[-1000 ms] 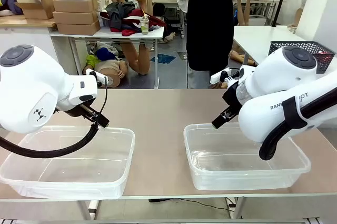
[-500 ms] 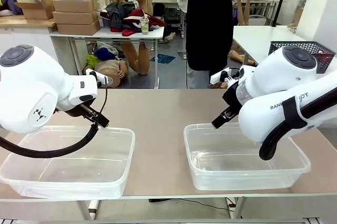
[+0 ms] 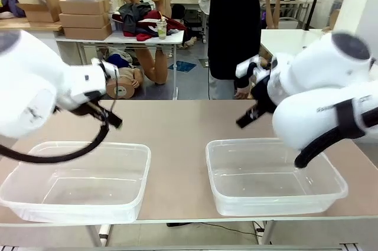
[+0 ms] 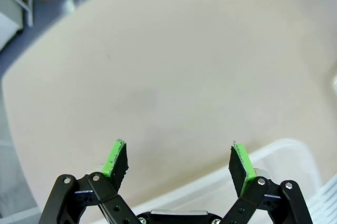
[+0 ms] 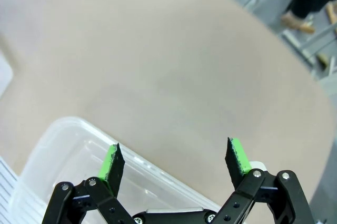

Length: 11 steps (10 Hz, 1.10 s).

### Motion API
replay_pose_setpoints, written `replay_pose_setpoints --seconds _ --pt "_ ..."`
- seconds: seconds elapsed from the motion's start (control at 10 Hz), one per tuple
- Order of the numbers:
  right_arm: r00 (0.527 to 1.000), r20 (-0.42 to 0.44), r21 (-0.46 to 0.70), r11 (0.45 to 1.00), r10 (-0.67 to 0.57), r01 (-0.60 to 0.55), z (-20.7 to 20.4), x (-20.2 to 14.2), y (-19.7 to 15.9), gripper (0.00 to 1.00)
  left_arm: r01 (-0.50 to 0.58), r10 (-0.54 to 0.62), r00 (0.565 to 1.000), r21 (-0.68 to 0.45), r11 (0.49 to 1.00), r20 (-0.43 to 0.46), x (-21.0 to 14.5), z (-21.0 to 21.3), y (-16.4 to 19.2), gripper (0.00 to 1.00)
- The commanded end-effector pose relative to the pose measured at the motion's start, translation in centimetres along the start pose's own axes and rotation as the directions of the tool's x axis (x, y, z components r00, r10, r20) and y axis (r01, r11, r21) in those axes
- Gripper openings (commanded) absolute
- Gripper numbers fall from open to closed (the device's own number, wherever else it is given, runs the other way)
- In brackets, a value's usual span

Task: Sort the waste into each basket.
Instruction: Pick up the Organizing box on the left side of the table and lift it.

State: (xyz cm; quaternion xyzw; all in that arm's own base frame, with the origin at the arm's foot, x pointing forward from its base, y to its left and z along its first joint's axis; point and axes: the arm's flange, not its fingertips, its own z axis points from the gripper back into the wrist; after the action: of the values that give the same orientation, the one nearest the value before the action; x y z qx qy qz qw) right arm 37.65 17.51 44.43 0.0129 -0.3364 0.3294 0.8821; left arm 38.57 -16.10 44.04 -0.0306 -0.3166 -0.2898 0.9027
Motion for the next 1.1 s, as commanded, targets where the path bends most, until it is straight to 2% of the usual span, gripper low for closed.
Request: replay_pose_setpoints --seconds 0.0,0.1,0.2,0.4,0.5,0.6,0.7,0.8,0.9,1.0 --pt "0.999 0.052 -0.078 0.997 -0.001 0.005 8.0 -2.0 0.9 1.00 -0.004 0.005 0.991 -0.008 1.000 0.136 -1.5 9.3 -1.9 1.00" --pt "0.988 0.025 -0.242 0.958 -0.154 0.155 8.9 -3.1 1.2 1.00 0.042 -0.046 0.987 0.029 0.999 0.153 -2.6 10.5 -2.8 1.00" --pt "0.999 0.050 -0.030 1.000 0.011 -0.010 4.0 1.2 -0.2 1.00 0.004 -0.004 0.997 -0.002 1.000 0.079 1.6 4.7 -0.7 1.00" --pt "0.999 0.050 -0.030 1.000 0.011 -0.010 4.0 1.2 -0.2 1.00 0.004 -0.004 0.997 -0.002 1.000 0.079 1.6 4.7 -0.7 1.00" --pt "0.998 0.052 -0.093 0.995 -0.028 0.033 7.1 1.4 -0.4 1.00 0.020 -0.020 0.993 0.005 1.000 0.117 2.0 8.5 -1.3 1.00" --pt "0.999 0.020 0.125 0.991 -0.050 0.047 7.9 1.9 -0.3 1.00 0.003 0.025 0.992 -0.221 0.975 0.124 3.3 9.7 -0.8 1.00" --pt "0.991 0.090 0.315 0.947 -0.101 0.068 9.0 1.9 -0.4 1.00 -0.028 0.065 0.992 -0.330 0.944 0.103 3.7 10.7 -0.2 1.00" --pt "0.887 -0.062 0.509 0.750 -0.457 0.422 11.4 1.1 -1.9 1.00 -0.396 0.372 0.917 -0.433 0.810 -0.143 4.3 12.3 2.4 1.00" --pt "0.782 -0.080 0.634 0.574 -0.618 0.518 11.8 -1.4 -4.3 1.00 -0.586 0.517 0.808 -0.476 0.655 -0.283 3.8 11.6 4.3 1.00" --pt "0.696 -0.026 0.697 0.487 -0.717 0.527 12.3 -3.9 -6.3 1.00 -0.601 0.492 0.793 -0.592 0.537 -0.359 2.1 10.4 5.8 1.00"
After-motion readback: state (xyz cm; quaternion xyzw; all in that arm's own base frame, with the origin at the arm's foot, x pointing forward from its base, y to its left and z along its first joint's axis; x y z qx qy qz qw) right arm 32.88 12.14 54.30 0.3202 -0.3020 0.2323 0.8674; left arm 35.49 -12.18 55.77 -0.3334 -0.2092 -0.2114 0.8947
